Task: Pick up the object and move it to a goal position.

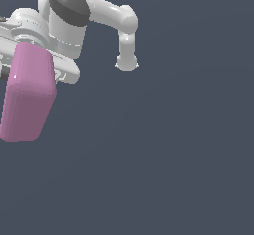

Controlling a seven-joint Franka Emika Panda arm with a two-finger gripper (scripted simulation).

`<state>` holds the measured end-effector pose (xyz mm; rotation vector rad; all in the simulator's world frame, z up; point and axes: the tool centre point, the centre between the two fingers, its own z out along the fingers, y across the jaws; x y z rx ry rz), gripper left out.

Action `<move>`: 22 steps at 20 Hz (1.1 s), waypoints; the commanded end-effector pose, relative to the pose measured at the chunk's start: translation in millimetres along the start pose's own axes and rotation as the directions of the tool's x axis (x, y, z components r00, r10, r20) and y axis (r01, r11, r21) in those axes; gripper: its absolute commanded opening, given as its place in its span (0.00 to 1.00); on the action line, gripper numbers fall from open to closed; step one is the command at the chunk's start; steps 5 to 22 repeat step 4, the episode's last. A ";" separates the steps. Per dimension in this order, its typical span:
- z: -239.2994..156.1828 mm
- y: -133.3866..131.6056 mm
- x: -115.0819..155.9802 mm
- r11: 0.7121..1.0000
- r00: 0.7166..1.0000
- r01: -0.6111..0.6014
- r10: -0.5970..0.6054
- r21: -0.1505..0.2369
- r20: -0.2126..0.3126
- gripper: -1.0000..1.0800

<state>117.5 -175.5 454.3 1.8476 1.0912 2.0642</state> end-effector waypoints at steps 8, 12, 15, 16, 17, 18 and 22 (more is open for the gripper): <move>0.9 -1.4 0.9 1.000 1.000 0.000 0.000 0.003 0.001 0.00; 0.9 -1.4 0.9 1.000 1.000 0.000 0.000 0.003 0.001 0.00; 0.9 -1.4 0.9 1.000 1.000 0.000 0.000 0.003 0.001 0.00; 0.9 -1.4 0.9 1.000 1.000 0.000 0.000 0.003 0.001 0.00; 0.9 -1.4 0.9 1.000 1.000 0.000 0.000 0.003 0.001 0.00; 0.9 -1.4 0.9 1.000 1.000 0.000 0.000 0.003 0.001 0.00; 0.9 -1.4 0.9 1.000 1.000 0.000 0.000 0.003 0.001 0.00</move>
